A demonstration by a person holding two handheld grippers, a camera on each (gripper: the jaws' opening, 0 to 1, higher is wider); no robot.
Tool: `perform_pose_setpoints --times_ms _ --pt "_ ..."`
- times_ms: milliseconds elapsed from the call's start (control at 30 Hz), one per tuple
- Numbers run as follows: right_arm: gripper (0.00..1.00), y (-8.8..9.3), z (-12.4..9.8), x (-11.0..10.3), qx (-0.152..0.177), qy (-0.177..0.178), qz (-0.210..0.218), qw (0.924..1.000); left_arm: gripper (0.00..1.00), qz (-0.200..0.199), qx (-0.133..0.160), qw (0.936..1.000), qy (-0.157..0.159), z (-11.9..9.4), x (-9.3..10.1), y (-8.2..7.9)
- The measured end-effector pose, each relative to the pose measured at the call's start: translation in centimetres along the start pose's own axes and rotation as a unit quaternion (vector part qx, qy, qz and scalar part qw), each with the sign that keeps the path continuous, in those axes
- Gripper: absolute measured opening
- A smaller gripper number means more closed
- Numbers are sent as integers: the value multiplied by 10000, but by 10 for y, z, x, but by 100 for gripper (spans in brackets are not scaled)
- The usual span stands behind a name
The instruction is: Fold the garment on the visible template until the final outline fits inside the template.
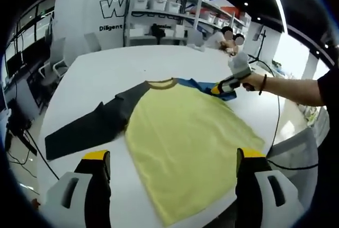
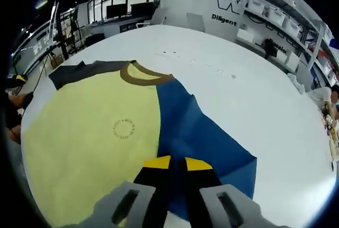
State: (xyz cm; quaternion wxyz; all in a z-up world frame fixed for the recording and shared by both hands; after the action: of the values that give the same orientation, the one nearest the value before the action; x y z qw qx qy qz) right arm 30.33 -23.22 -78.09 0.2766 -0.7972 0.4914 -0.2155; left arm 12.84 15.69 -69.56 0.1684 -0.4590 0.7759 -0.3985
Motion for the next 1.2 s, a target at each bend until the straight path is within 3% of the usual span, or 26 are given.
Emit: perform_pose_setpoints --times_ms 200,333,567,767,1200 --pt "0 -2 -17 4 274 58 -82 9996 97 15 -139 9999 -14 1 1 5" --pt "0 0 -27 24 300 333 -254 9987 96 46 -77 10000 0 0 1 4" --pt "0 8 -54 48 429 722 -175 9963 97 49 -51 10000 34 1 3 1" --pt "0 22 -65 80 422 1097 235 9928 98 118 -66 9999 72 2 6 2" --pt "0 47 -79 140 190 1637 392 9855 97 154 -89 9998 -69 1 2 3"
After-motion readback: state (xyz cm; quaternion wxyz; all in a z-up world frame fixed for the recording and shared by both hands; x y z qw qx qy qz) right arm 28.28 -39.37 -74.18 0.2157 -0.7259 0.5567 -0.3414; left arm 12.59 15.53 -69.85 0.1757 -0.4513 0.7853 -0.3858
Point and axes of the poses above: the point that each gripper's makers call its tool centre point, and the gripper's own axes: z roughly forward along the fingers, x roughly to its right, y roughly out of its underside, the point moved 10 cm from there along -z, roughly backward along the fingers, and after that the axes turned 3 degrees about z, right-handed, at the moved point
